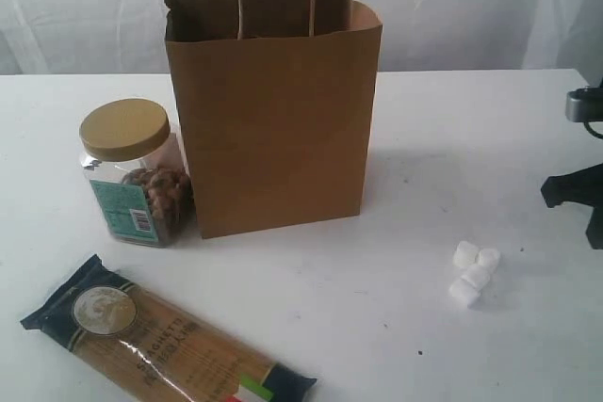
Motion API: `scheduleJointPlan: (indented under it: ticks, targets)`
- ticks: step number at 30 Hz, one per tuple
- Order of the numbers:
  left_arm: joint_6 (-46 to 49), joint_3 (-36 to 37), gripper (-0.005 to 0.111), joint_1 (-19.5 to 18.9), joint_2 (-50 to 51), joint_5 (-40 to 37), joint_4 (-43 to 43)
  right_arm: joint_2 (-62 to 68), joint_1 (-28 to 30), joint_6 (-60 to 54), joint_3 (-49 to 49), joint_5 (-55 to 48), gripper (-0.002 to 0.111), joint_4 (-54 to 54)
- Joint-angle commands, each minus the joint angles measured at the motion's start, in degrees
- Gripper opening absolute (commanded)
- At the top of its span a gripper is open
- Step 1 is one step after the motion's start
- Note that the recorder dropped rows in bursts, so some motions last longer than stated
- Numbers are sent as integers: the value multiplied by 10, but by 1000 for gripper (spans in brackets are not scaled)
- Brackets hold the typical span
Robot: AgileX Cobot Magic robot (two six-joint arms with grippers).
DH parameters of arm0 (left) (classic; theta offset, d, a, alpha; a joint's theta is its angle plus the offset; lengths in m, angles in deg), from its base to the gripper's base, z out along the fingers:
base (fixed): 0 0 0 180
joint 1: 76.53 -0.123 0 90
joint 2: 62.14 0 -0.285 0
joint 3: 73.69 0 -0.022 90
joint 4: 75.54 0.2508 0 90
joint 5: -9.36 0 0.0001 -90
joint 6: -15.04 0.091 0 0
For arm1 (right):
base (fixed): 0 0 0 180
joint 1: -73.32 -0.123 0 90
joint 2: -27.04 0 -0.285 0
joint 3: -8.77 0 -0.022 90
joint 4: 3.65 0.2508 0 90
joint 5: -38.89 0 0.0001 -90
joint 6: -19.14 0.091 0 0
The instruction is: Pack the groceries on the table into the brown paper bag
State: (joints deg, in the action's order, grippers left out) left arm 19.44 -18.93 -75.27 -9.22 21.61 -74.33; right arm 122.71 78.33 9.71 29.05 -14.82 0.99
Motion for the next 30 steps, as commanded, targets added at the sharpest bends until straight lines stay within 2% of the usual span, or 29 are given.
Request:
scheduleJointPlan:
  ticks: [1, 6, 8, 12, 14, 19, 21, 26, 30]
  targets:
    - [-12, -84, 0, 0, 106, -143, 69, -4, 1, -105, 3, -9, 0, 94]
    - [54, -122, 0, 0, 174, -183, 65, -6, -1, -206, 3, -31, 0, 212]
    - [63, -122, 0, 0, 187, -183, 49, -12, -23, -262, 3, -44, 0, 281]
    - [63, -122, 0, 0, 189, -178, -9, -17, -103, -377, 3, -57, 0, 422]
    - [63, -122, 0, 0, 189, -185, -52, -11, -160, -388, 3, -9, 0, 483]
    - [63, -122, 0, 0, 210, -204, -110, 17, -264, -407, -7, 5, 0, 518]
    - [63, -122, 0, 1, 233, -171, -126, 30, -304, -409, -16, 32, 0, 516]
    - [65, -122, 0, 7, 304, -21, -113, 50, -404, -415, -45, 178, 0, 523]
    - [-21, -122, 0, 5, 343, 79, -107, 67, -456, -417, -54, 268, 0, 523]
